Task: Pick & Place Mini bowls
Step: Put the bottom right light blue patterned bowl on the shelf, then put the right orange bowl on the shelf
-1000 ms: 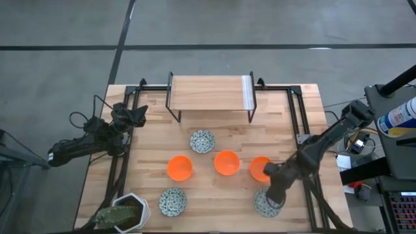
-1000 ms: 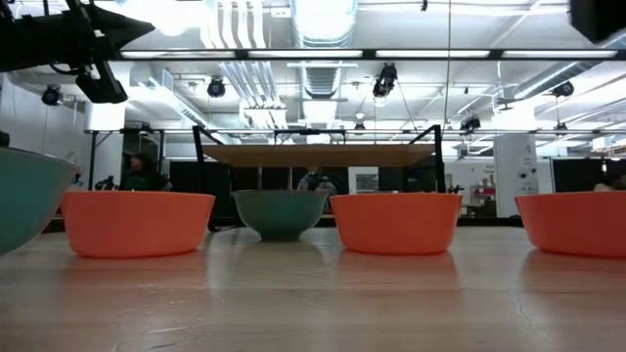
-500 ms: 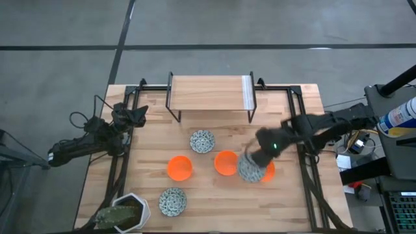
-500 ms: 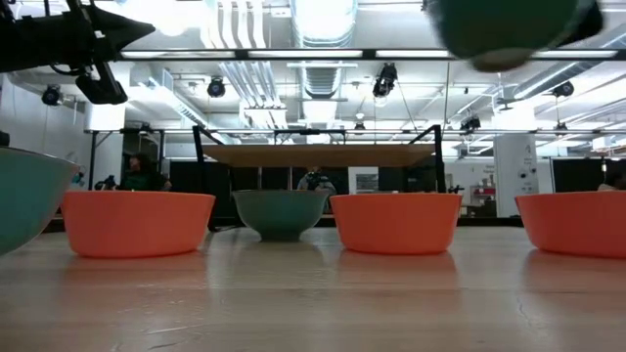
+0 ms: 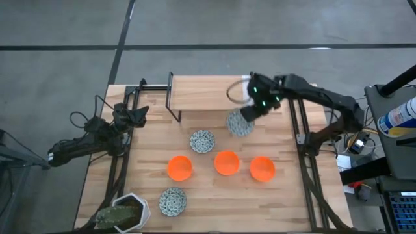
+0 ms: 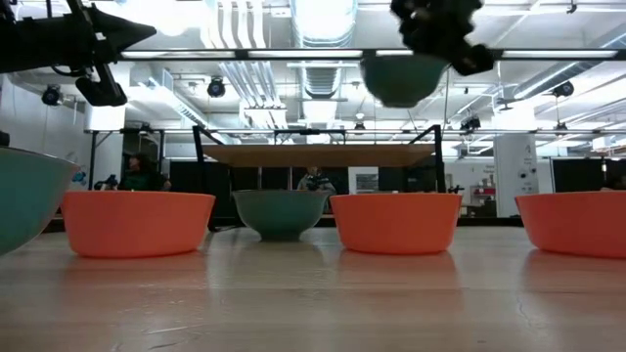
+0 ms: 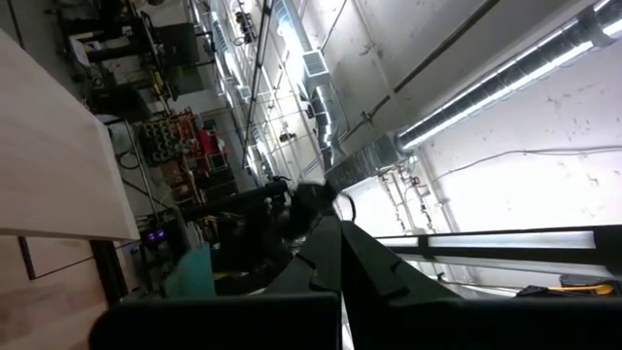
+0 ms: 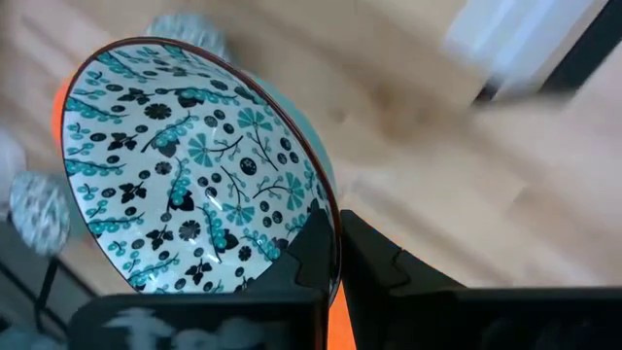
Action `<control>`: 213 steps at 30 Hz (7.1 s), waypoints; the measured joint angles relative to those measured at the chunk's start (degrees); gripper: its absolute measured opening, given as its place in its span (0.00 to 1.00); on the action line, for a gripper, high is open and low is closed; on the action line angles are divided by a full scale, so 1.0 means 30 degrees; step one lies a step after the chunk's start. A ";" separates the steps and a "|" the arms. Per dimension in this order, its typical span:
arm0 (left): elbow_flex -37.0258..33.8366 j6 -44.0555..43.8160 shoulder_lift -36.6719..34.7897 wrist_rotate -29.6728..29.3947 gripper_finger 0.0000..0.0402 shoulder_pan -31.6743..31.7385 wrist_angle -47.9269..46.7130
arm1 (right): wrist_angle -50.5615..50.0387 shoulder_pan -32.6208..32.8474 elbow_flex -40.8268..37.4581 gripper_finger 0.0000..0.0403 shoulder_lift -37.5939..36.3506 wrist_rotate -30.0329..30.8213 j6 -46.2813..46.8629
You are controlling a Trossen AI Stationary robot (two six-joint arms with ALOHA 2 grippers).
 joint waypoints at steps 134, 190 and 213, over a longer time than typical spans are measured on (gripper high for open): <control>-0.0011 -0.0149 -0.0004 0.0138 0.00 -0.0003 -0.0460 | 0.1243 0.8217 -1.0725 0.20 -0.3205 -0.0368 0.1585; 0.1112 0.1190 0.0898 0.0503 0.13 -0.0001 -0.0449 | 0.8455 0.8216 -1.6125 0.02 -0.3119 -0.3815 0.5479; 1.0252 1.2127 1.1679 0.9781 0.29 -0.0007 -0.4202 | 0.8620 0.8210 -1.1096 0.02 -0.3134 -1.2410 0.7850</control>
